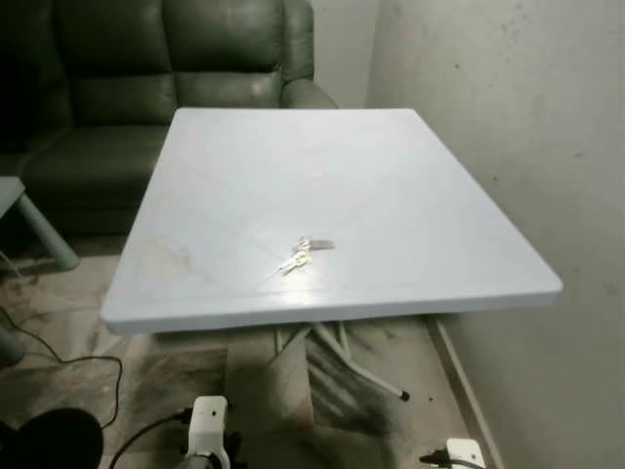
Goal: Hang keys on a hook
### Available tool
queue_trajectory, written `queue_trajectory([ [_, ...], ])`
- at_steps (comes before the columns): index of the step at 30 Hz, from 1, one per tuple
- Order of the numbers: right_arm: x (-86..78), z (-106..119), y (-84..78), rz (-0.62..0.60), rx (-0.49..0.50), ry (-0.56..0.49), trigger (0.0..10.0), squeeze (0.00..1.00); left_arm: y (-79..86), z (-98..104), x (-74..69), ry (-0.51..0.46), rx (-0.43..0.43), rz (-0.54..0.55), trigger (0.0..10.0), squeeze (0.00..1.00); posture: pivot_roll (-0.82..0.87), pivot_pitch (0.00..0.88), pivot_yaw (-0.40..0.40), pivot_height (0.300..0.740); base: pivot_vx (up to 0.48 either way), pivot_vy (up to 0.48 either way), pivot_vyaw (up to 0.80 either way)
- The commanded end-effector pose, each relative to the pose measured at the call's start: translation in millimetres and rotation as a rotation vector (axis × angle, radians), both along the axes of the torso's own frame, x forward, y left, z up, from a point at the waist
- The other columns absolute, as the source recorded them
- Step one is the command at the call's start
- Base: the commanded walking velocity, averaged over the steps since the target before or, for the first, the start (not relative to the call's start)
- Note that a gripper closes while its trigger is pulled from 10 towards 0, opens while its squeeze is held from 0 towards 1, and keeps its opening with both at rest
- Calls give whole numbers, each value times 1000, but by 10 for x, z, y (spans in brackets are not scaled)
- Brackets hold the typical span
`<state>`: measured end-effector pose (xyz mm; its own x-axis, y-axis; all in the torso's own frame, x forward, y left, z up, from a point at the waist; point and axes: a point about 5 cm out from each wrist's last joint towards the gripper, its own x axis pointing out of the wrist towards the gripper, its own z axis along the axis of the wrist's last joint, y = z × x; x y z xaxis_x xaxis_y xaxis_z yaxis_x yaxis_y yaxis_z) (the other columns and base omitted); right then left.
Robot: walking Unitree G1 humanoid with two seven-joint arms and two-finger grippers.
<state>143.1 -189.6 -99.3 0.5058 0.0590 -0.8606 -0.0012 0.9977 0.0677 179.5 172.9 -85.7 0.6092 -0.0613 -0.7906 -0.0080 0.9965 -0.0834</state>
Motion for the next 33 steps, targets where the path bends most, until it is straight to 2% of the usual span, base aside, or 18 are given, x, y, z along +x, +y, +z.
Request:
queue_trajectory([
  [1, 37, 16, -9, -5, -3, -15, 10000, 0, 5, 31, 61, -22, 11, -8, 10000, 0, -26, 0, -33, 740, 0, 0, 0],
  [5, 77, 40, -33, -1, -4, -46, 10000, 0, 6, 54, 90, -55, 10, -17, 10000, 0, -27, 0, -32, 740, 0, 0, 0],
  [10, 251, 146, -91, 5, 22, -160, 10000, 0, -42, 123, 184, -136, -6, -75, 10000, 0, -27, 0, -28, 740, 0, 0, 0],
  [14, 428, 270, -85, 85, 69, -277, 10000, 0, -155, 228, 314, -240, -20, -204, 10000, 0, -24, 0, -28, 740, 0, 0, 0],
  [15, 478, 312, -63, 173, 63, -309, 10000, 0, -221, 281, 367, -290, -23, -286, 10000, 0, -21, 0, -29, 740, 0, 0, 0],
  [17, 499, 331, -46, 228, 56, -324, 10000, 0, -257, 308, 390, -315, -22, -333, 10000, 0, -21, 0, -29, 740, 0, 0, 0],
  [19, 539, 373, -20, 285, 66, -362, 10000, 0, -325, 362, 429, -365, -10, -428, 10000, 0, -19, 0, -29, 740, 0, 0, 0],
  [20, 539, 373, -20, 285, 66, -362, 10000, 0, -325, 362, 429, -365, -10, -428, 10000, 0, -19, 0, -29, 740, 0, 0, 0],
  [21, 583, 424, 35, 393, 65, -405, 10000, 1000, -390, 418, 467, -413, -4, -516, 10000, 0, -19, 0, -27, 740, 0, 0, 0],
  [25, 677, 557, 131, 585, 49, -520, 10000, 1000, -525, 530, 528, -508, 0, -671, 10000, 0, -20, 0, -24, 740, 0, 0, 0],
  [26, 677, 557, 131, 585, 49, -520, 10000, 1000, -525, 530, 528, -508, 0, -671, 10000, 0, -20, 0, -24, 740, 0, 0, 0],
  [28, 745, 657, 143, 716, -45, -606, 10000, 1000, -621, 617, 566, -580, 4, -763, 10000, 0, -20, 0, -23, 740, 0, 0, 0],
  [29, 745, 657, 143, 716, -45, -606, 10000, 1000, -621, 617, 566, -580, 4, -763, 10000, 0, -20, 0, -23, 740, 0, 0, 0],
  [30, 792, 721, 143, 711, -43, -658, 10000, 1000, -655, 656, 580, -613, 10, -801, 10000, 0, -20, 0, -24, 740, 0, 0, 0],
  [33, 905, 845, 135, 614, -1, -755, 10000, 1000, -705, 734, 613, -672, 4, -842, 10000, 0, -18, 0, -23, 740, 0, 0, 0],
])
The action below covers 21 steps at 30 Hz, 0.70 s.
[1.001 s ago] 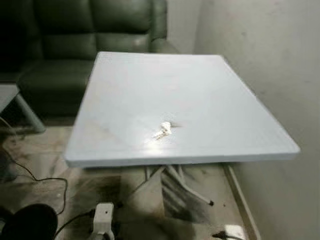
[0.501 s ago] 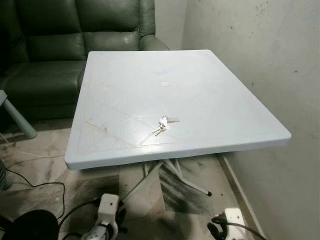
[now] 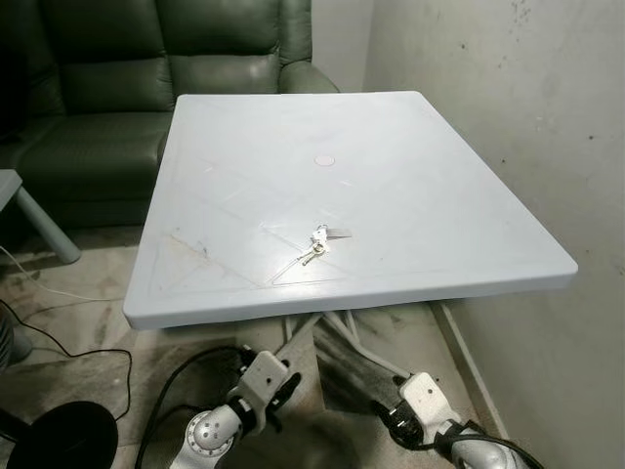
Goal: Hang keys on a hook
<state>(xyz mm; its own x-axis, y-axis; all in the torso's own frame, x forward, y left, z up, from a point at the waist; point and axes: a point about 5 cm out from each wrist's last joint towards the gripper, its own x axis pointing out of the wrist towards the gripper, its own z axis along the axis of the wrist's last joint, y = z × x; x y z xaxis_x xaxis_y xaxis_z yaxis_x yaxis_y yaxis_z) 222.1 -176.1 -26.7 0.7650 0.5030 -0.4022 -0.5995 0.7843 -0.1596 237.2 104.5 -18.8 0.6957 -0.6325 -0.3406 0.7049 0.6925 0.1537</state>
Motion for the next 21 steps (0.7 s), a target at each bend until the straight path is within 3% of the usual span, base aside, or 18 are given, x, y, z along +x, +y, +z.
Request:
queue_trajectory([
  [1, 156, 162, -5, -60, 79, -95, 10000, 1000, -35, 97, 50, -66, -3, -58, 10000, 0, -16, 0, -24, 740, 0, 0, 0],
  [8, 374, 416, 36, -172, 282, -208, 10000, 1000, -85, 322, 129, -193, -59, -110, 10000, 0, -8, 2, -19, 740, 0, 0, 0],
  [14, 404, 629, 157, -89, 406, -270, 10000, 1000, -88, 518, 111, -270, -103, -153, 10000, 0, -5, 6, -18, 740, 0, 0, 0],
  [21, 393, 864, 185, -39, 463, -326, 10000, 1000, -26, 784, 85, -334, -177, -108, 10000, 0, 6, 15, -21, 740, 0, 0, 0],
])
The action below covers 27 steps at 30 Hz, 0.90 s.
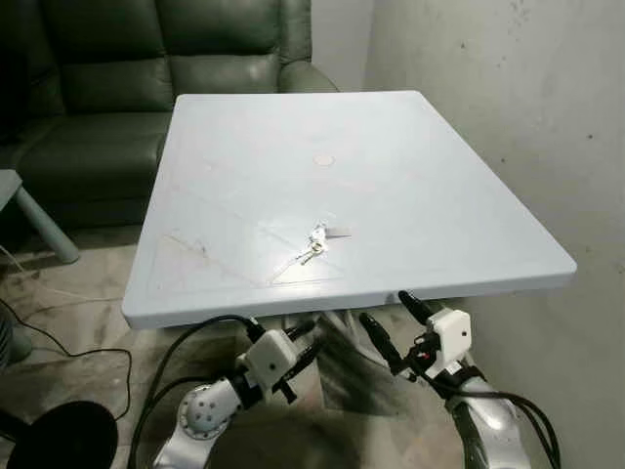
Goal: Hang keys on a hook
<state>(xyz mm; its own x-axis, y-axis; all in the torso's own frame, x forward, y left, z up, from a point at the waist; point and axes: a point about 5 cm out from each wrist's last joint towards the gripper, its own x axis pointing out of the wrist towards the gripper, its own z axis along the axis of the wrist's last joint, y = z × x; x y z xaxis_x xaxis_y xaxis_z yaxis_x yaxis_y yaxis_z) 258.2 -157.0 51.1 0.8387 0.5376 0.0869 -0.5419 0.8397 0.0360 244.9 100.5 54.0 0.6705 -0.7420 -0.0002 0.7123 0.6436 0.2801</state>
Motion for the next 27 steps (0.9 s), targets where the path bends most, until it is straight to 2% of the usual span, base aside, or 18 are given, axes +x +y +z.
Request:
queue_trajectory([
  [1, 38, 116, -9, 0, 23, -29, 10000, 1000, 24, 89, 3, -6, -31, 17, 10000, 0, 6, 15, -21, 740, 0, 0, 0],
  [5, 121, 284, -29, -84, 68, -45, 10000, 1000, 119, 251, 8, -19, -112, 125, 10000, 0, 13, 22, -26, 740, 0, 0, 0],
  [6, 150, 342, -24, -114, 82, -35, 10000, 431, 151, 306, 16, -7, -149, 172, 10000, 0, 13, 22, -26, 740, 0, 0, 0],
  [7, 170, 366, -19, -132, 86, -34, 10000, 0, 162, 325, 25, -1, -166, 194, 10000, 0, 19, 21, -30, 740, 0, 0, 0],
  [8, 189, 390, -11, -145, 90, -32, 10000, 0, 174, 349, 34, 3, -187, 217, 10000, 0, 19, 21, -30, 740, 0, 0, 0],
  [9, 239, 433, 6, -176, 101, -25, 10000, 0, 203, 390, 65, 16, -241, 281, 10000, 0, 22, 23, -34, 740, 0, 0, 0],
  [11, 256, 444, 12, -185, 104, -21, 10000, 0, 213, 401, 76, 19, -258, 304, 10000, 0, 24, 24, -34, 740, 0, 0, 0],
  [12, 315, 476, 23, -213, 84, -23, 10000, 0, 276, 434, 121, 20, -305, 411, 10000, 0, 25, 22, -36, 740, 0, 0, 0],
  [13, 315, 476, 23, -213, 84, -23, 10000, 0, 276, 434, 121, 20, -305, 411, 10000, 0, 25, 22, -36, 740, 0, 0, 0],
  [16, 382, 492, 18, -253, 75, 12, 10000, 0, 368, 469, 140, 59, -373, 515, 10000, 0, 30, 19, -39, 740, 0, 0, 0],
  [19, 451, 450, 43, -260, -17, 73, 10000, 0, 524, 509, 184, 48, -389, 627, 10000, 0, 42, 17, -48, 740, 0, 0, 0],
  [21, 475, 445, 81, -238, -24, 82, 10000, 0, 657, 487, 285, 71, -434, 723, 10000, 0, 55, 16, -61, 740, 0, 0, 0],
  [22, 475, 445, 81, -238, -24, 82, 10000, 0, 657, 487, 285, 71, -434, 723, 10000, 0, 55, 16, -61, 740, 0, 0, 0],
  [25, 523, 467, 97, -251, -44, 64, 10000, 0, 755, 462, 417, 130, -484, 790, 10000, 0, 62, 15, -73, 740, 0, 0, 0],
  [27, 568, 481, 98, -243, -50, 71, 10000, 0, 803, 489, 496, 131, -493, 807, 10000, 0, 62, 15, -76, 740, 0, 0, 0],
])
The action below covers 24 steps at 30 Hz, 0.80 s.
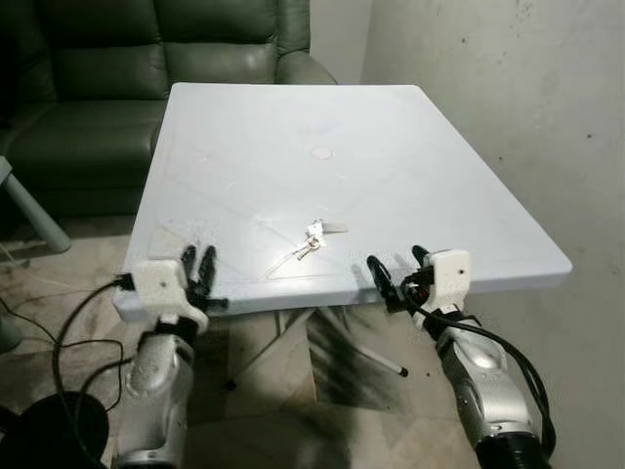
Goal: Hang keys on a hook
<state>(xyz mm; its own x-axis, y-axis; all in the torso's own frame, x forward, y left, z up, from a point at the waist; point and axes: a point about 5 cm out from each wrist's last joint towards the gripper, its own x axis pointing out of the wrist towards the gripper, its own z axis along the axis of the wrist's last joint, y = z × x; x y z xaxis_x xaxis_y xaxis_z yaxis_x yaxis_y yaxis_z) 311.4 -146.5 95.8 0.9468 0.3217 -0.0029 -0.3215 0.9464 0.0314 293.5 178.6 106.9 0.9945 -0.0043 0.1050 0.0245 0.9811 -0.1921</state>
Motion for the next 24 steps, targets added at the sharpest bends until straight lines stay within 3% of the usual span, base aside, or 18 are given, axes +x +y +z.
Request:
queue_trajectory([
  [1, 83, 62, -35, -21, -15, -10, 10000, 0, 50, -40, 68, 45, 10, 11, 10000, 0, 62, 11, -80, 740, 0, 0, 0],
  [5, 130, 105, -75, -43, -26, -23, 10000, 0, 88, -20, 123, 52, 38, -8, 10000, 0, 57, 6, -75, 740, 0, 0, 0],
  [12, 83, 99, -165, -89, -52, -51, 10000, 0, 160, 13, 58, 34, 38, 16, 10000, 0, 46, 0, -60, 740, 0, 0, 0],
  [15, 24, 61, -151, -92, -58, -48, 10000, 0, 95, 32, -13, 20, 44, -6, 10000, 0, 45, 0, -58, 740, 0, 0, 0],
  [24, 32, 49, -114, -47, -114, -55, 10000, 0, 55, 21, 3, 26, 73, -43, 10000, 0, 50, 0, -60, 740, 0, 0, 0],
])
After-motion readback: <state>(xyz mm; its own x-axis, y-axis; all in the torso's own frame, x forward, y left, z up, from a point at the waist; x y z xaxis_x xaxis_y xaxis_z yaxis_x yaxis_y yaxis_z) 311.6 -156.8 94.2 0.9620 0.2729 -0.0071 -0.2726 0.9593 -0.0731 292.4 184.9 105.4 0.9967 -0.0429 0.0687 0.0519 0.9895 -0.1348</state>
